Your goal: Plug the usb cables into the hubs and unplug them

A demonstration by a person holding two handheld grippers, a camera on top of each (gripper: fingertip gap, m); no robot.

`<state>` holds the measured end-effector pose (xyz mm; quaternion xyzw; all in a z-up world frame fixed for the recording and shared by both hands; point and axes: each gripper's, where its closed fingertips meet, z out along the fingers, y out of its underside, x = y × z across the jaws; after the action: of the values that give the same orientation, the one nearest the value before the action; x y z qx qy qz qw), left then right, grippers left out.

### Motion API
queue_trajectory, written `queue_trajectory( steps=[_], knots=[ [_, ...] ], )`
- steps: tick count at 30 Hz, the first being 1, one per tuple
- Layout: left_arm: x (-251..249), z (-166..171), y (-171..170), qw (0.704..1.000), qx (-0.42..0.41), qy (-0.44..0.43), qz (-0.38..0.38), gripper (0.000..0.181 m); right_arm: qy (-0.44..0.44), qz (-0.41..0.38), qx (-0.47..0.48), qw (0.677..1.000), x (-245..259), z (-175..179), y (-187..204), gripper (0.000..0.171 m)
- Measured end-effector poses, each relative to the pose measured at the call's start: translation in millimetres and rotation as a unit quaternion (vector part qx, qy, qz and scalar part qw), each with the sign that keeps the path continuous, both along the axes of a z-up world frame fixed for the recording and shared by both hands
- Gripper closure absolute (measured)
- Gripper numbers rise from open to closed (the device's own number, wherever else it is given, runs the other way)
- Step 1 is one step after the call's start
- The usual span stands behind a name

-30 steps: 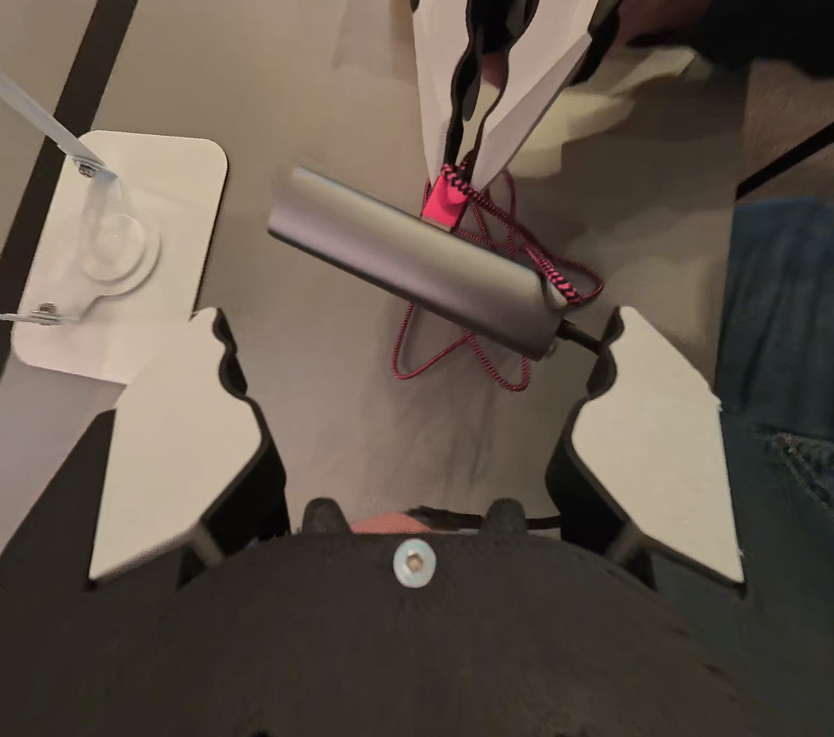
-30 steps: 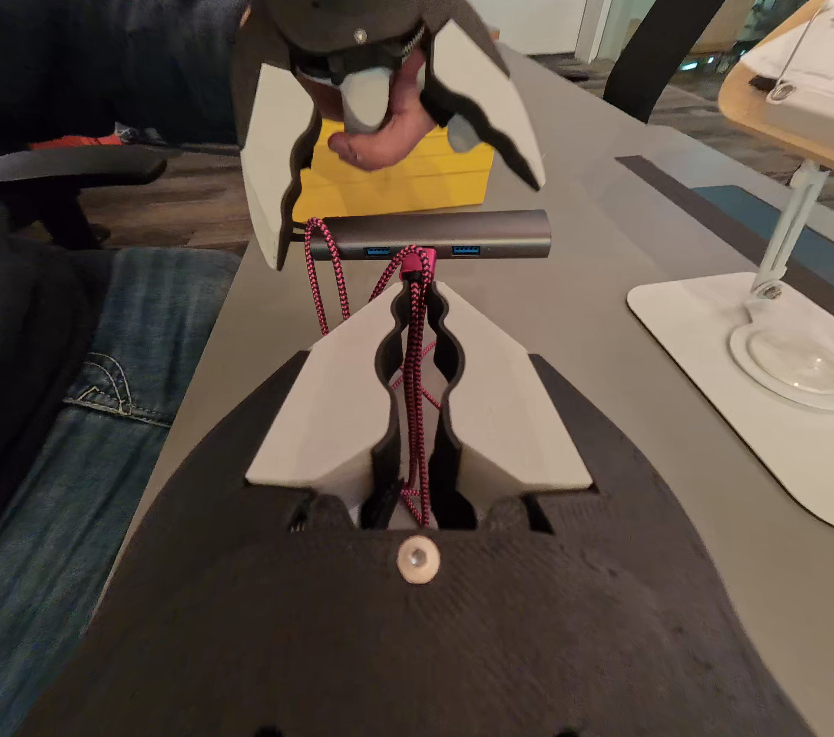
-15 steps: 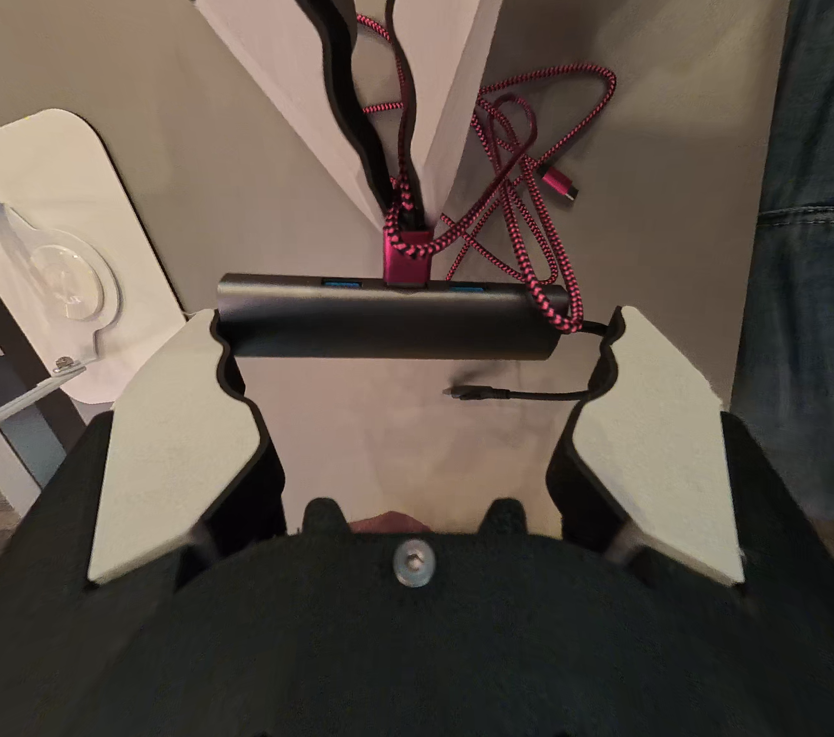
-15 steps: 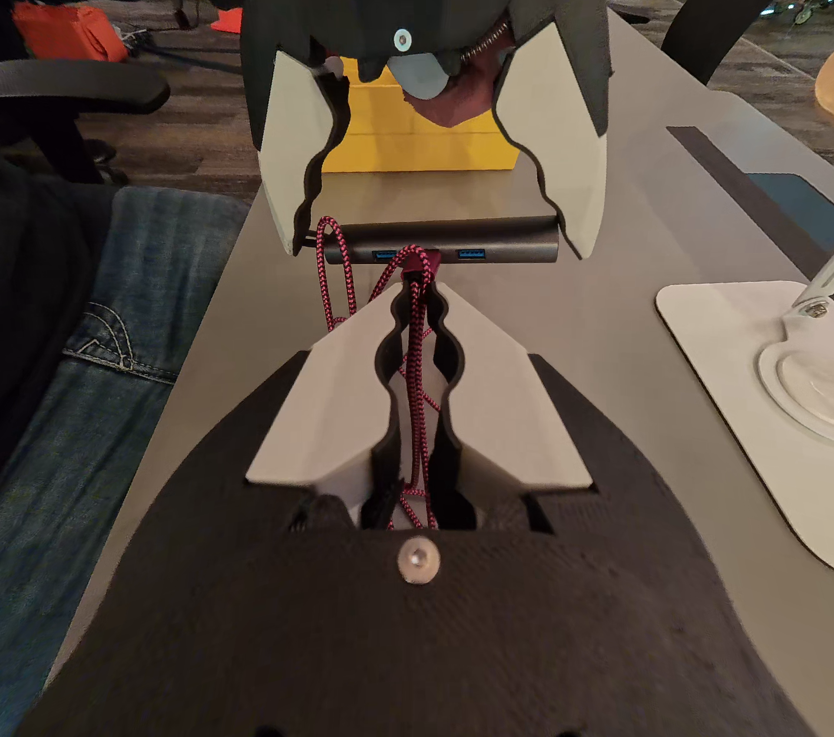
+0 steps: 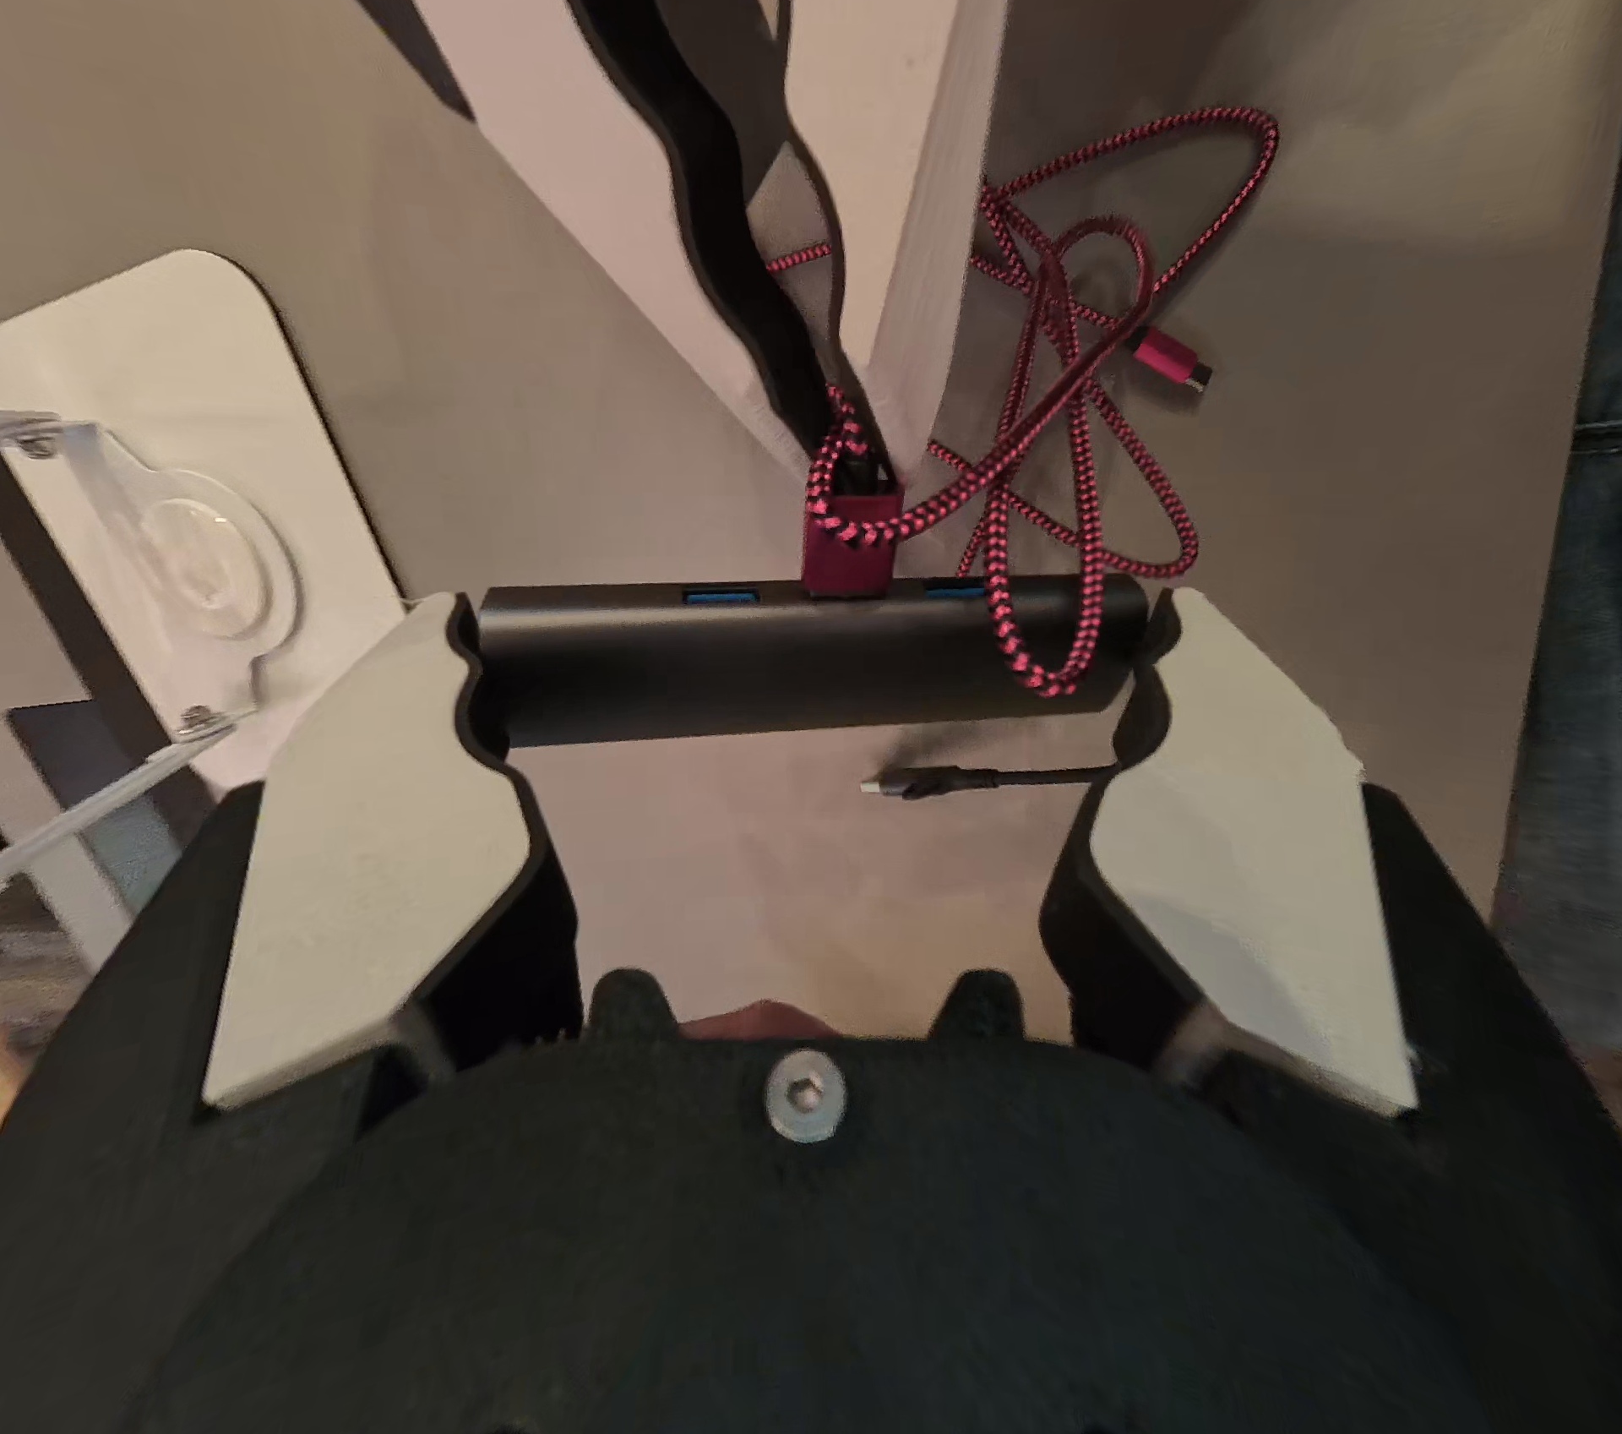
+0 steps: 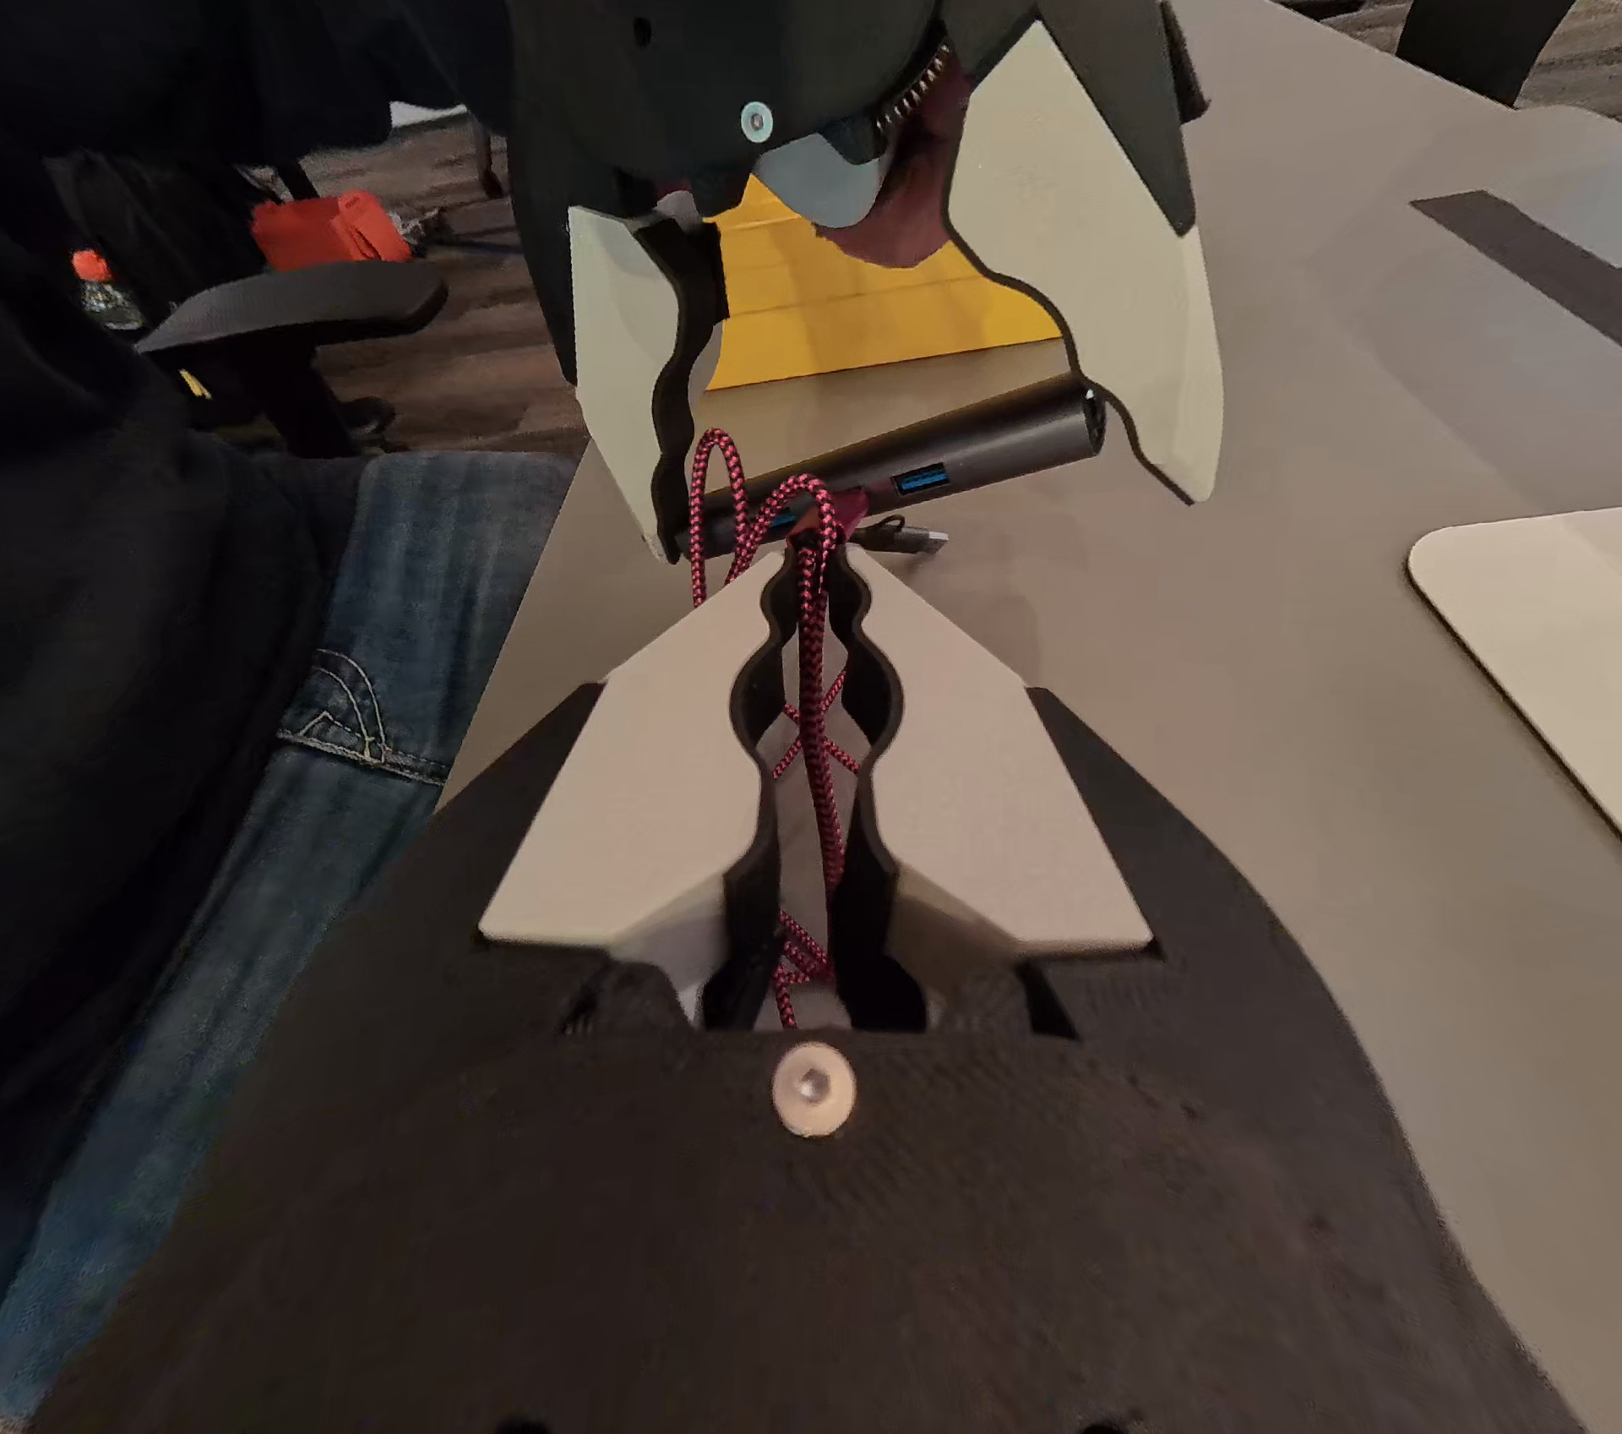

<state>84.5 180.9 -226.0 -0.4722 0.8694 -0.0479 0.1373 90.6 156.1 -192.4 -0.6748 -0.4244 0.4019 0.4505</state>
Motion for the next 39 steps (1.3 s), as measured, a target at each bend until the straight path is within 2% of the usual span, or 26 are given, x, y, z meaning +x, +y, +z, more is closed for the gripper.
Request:
queue_trajectory(
  steps=[6, 11, 15, 17, 19, 20, 23, 24, 28, 32, 39],
  knots=[
    [-1.2, -3.3, -1.1, 0.997, -0.067, 0.013, 0.028, 0.048, 0.028, -0.008, -0.02, 0.999, 1.7, -0.3, 4.2, 0.168],
    [-5.1, -5.8, -4.0, 0.991, -0.121, 0.027, 0.052, 0.048, 0.01, -0.033, 0.011, 0.999, 4.5, -1.8, 7.5, 0.166],
    [-11.2, -10.2, 0.1, 0.989, -0.129, 0.042, 0.061, 0.048, -0.049, -0.057, 0.043, 0.996, 14.6, -8.0, 7.9, 0.165],
    [-13.3, -11.3, 2.7, 0.988, -0.132, 0.048, 0.067, 0.048, -0.129, -0.089, 0.06, 0.986, 29.2, -17.7, 12.4, 0.158],
    [-15.3, -11.2, 5.5, 0.987, -0.132, 0.054, 0.072, 0.048, -0.222, -0.132, 0.085, 0.962, 51.1, -22.4, 17.9, 0.155],
    [-15.6, -11.0, 6.6, 0.987, -0.133, 0.057, 0.075, 0.048, -0.229, -0.137, 0.09, 0.959, 53.8, -15.0, 16.0, 0.148],
    [-13.5, -9.4, 5.6, 0.986, -0.138, 0.06, 0.077, 0.048, -0.074, -0.121, 0.116, 0.983, 27.7, 43.5, 6.1, 0.156],
    [-12.2, -8.8, 4.9, 0.985, -0.139, 0.062, 0.077, 0.048, -0.067, -0.126, 0.115, 0.983, 23.1, 45.5, 9.6, 0.156],
    [-8.4, -6.1, 5.4, 0.987, -0.127, 0.068, 0.077, 0.048, -0.097, -0.112, 0.104, 0.983, -3.7, 17.2, 22.3, 0.149],
    [-7.8, -1.2, 4.4, 0.986, -0.127, 0.068, 0.079, 0.048, -0.14, -0.106, 0.099, 0.979, -8.7, -7.2, 25.4, 0.149],
    [-13.5, 3.9, 14.4, 0.985, -0.135, 0.058, 0.093, 0.048, -0.167, -0.122, 0.069, 0.976, 34.0, -20.0, 19.7, 0.151]
  ],
)
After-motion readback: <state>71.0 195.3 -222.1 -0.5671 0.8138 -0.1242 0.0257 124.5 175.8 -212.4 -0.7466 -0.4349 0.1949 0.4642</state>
